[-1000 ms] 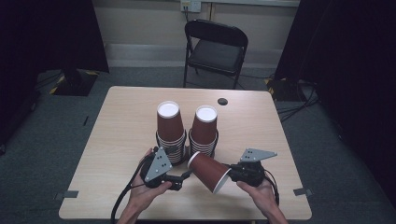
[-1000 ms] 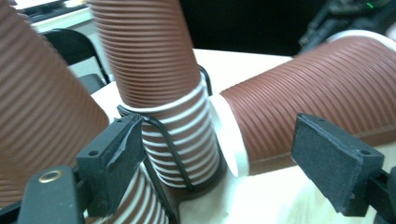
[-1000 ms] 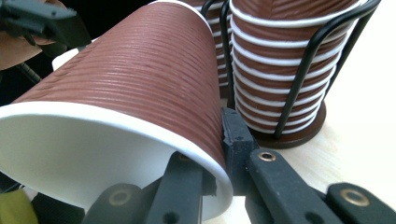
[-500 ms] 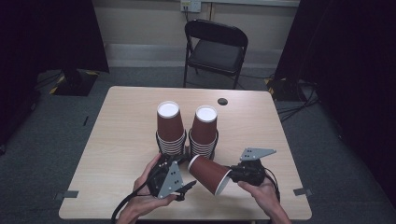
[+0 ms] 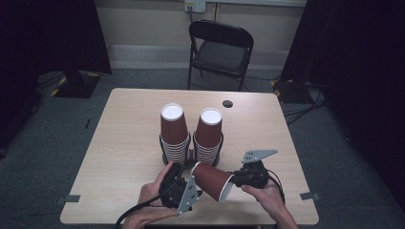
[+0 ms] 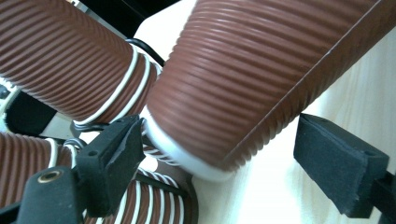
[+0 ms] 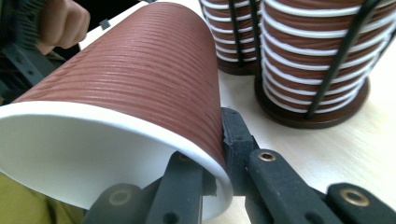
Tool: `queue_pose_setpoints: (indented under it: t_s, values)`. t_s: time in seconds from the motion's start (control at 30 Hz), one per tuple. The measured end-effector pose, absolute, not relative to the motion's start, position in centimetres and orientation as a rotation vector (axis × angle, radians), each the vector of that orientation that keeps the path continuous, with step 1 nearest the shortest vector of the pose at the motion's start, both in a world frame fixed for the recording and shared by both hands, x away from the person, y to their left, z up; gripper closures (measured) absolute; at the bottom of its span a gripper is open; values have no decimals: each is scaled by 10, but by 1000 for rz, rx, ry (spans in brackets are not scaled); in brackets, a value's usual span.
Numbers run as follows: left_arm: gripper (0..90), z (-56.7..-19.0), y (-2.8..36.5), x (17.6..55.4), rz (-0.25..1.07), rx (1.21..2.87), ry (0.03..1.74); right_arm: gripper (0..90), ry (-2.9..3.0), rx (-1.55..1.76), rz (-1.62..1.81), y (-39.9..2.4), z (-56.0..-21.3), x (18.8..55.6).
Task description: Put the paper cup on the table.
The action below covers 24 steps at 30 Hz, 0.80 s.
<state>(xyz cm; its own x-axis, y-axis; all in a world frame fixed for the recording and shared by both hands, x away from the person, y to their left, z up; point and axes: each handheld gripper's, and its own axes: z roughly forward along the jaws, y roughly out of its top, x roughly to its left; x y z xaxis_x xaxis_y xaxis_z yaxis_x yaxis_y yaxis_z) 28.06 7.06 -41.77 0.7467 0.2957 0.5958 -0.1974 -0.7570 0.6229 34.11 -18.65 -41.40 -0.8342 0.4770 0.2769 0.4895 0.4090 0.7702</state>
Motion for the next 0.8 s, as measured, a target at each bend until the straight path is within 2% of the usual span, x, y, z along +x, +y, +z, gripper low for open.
queue_pose_setpoints:
  t_s: [0.8]
  values:
    - [84,-423,49,278,955,2314,-44,866,-2620,-894,-1344,-169,-413,346]
